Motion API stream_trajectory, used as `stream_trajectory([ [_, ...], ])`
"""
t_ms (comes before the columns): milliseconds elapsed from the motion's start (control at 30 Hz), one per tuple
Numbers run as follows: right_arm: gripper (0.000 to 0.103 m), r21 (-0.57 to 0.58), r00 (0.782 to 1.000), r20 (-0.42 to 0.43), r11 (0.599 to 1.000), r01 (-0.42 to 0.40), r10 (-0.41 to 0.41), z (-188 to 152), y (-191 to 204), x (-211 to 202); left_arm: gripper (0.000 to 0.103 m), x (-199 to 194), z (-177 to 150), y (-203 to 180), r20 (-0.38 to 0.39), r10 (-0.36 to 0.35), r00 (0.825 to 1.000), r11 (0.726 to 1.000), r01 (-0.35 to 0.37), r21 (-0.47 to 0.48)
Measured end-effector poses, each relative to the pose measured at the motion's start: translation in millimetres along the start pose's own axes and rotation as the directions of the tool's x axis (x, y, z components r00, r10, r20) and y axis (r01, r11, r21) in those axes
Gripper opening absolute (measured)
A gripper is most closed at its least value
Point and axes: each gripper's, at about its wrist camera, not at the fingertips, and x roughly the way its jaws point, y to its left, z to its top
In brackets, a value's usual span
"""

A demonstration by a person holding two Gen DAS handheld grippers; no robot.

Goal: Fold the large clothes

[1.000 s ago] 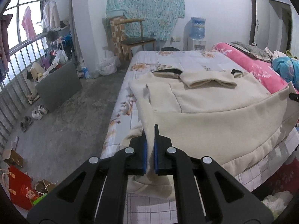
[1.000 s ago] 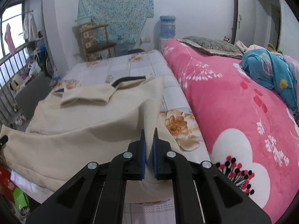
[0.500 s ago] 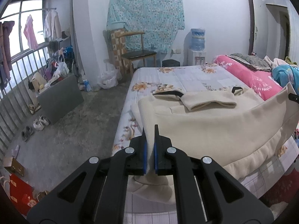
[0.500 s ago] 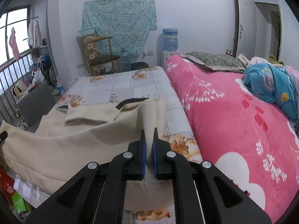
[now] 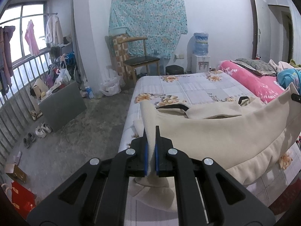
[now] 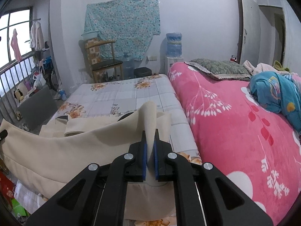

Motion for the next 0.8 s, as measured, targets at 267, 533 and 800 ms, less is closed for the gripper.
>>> stream_trajectory([
  [267,0.006,-0.023,1.000,0.014,1.000,0.002,-0.002,18,6,13,0.005,13,18,2,0.032,-0.001,0.999,1.000,0.001,0.004],
  [533,0.006,-0.027,1.000,0.011,1.000,0.001,-0.001,36,7,36,0.005,38,40,3,0.052,-0.009,0.999,1.000,0.009,0.009],
  [800,0.006,-0.041,1.000,0.003,0.999,-0.006,0.006,65,12,72,0.005,76,68,3,0.070,-0.015,0.997,0.999,0.013,0.037],
])
